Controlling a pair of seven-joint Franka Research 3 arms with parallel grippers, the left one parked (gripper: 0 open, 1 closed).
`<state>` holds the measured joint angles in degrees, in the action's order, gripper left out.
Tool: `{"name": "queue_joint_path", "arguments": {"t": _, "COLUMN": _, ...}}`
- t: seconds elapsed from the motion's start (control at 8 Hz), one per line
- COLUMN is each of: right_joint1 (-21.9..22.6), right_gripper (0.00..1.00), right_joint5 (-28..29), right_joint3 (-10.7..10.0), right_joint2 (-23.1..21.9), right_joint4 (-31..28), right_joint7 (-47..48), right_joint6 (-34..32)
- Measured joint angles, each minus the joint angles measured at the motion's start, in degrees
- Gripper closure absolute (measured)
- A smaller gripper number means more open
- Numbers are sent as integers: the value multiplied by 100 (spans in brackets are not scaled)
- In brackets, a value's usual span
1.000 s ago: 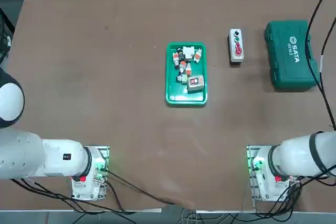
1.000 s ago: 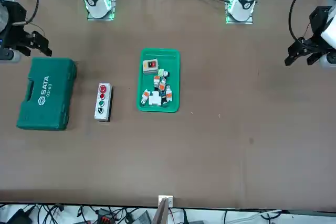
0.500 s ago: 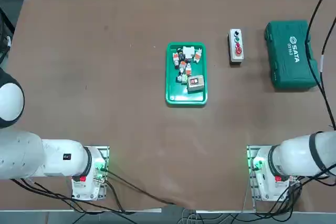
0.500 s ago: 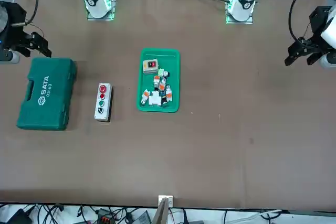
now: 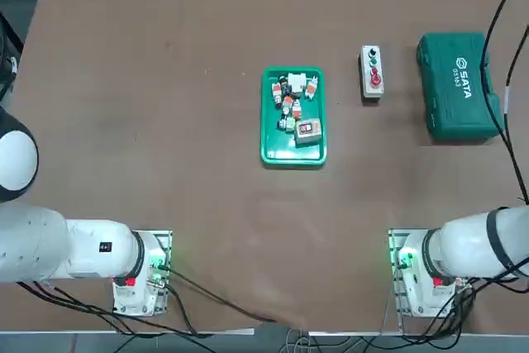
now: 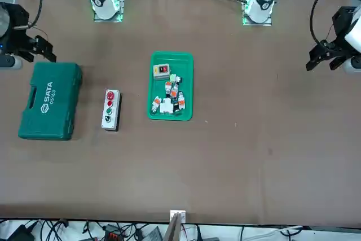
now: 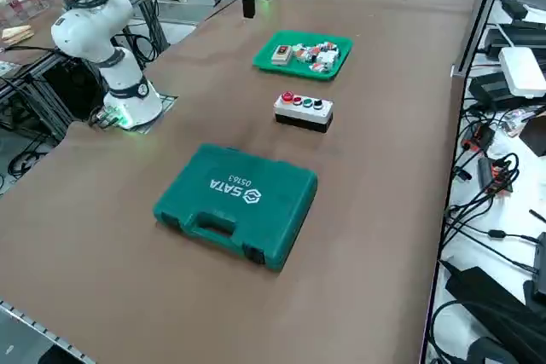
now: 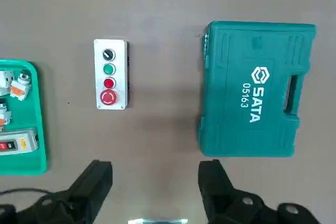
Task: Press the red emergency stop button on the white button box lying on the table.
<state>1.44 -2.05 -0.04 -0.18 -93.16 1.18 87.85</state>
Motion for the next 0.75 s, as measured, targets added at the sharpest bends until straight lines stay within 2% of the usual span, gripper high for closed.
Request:
{"name": "queue_joint_path", "arguments": {"t": 0.12, "right_joint1": 0, "right_gripper": 0, "right_joint5": 0, "right_joint3": 0, "right_joint2": 15, "right_joint4": 1, "right_joint7": 1, "right_joint6": 0}}
{"name": "queue_joint_path", "arguments": {"t": 0.5, "right_joint1": -9, "right_gripper": 18, "right_joint5": 1, "right_joint3": -3, "right_joint2": 53, "right_joint4": 9, "right_joint7": 3, "right_joint6": -52}}
{"name": "queue_joint_path", "arguments": {"t": 0.75, "right_joint1": -19, "right_gripper": 59, "right_joint5": 1, "right_joint3": -6, "right_joint2": 111, "right_joint4": 8, "right_joint7": 0, "right_joint6": -248}}
